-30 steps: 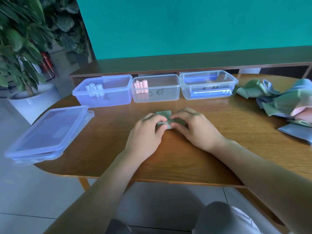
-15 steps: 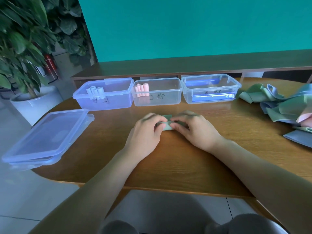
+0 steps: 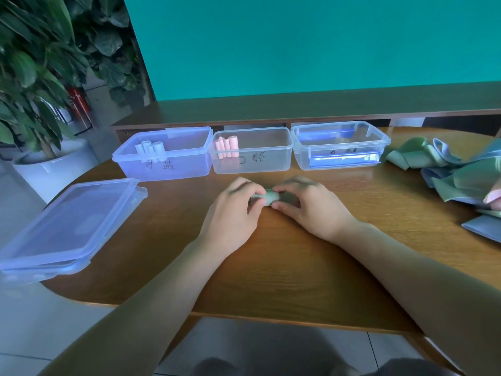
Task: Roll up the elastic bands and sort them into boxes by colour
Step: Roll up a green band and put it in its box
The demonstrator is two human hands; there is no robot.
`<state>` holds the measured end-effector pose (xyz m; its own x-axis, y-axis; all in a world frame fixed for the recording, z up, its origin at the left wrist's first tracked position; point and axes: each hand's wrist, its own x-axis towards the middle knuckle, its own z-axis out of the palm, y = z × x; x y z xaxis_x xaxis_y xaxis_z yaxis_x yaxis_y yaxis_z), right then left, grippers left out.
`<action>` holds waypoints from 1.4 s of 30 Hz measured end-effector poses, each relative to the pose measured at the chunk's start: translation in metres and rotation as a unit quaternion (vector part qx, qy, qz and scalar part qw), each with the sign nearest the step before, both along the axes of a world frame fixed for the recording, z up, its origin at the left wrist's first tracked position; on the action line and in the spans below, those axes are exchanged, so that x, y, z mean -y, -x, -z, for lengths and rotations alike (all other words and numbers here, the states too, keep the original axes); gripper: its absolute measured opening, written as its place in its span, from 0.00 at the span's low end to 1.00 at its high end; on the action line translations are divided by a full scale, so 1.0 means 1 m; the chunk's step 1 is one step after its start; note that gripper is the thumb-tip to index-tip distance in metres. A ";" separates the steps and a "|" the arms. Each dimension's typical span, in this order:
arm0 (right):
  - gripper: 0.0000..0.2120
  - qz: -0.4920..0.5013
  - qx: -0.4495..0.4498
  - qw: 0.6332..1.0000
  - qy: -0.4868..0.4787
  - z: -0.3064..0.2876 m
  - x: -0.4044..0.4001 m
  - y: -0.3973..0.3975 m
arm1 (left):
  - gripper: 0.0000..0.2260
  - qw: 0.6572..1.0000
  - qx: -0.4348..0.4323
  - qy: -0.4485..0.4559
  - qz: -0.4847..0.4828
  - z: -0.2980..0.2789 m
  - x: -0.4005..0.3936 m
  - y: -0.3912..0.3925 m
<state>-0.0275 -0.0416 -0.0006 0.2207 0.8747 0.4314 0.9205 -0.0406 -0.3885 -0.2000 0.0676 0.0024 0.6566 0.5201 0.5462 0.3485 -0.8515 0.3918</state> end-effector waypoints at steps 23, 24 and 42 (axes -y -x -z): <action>0.24 0.001 0.019 0.998 0.063 -0.010 -0.033 -0.021 | 0.18 0.988 -0.081 0.130 -0.028 -0.001 -0.050 -0.030; 0.24 0.000 0.011 0.998 0.064 -0.009 -0.034 -0.022 | 0.18 0.987 -0.070 0.140 -0.027 -0.002 -0.051 -0.031; 0.10 -0.056 -0.371 0.923 -0.089 -0.037 0.008 -0.053 | 0.14 0.961 0.116 0.236 0.083 -0.008 -0.011 -0.070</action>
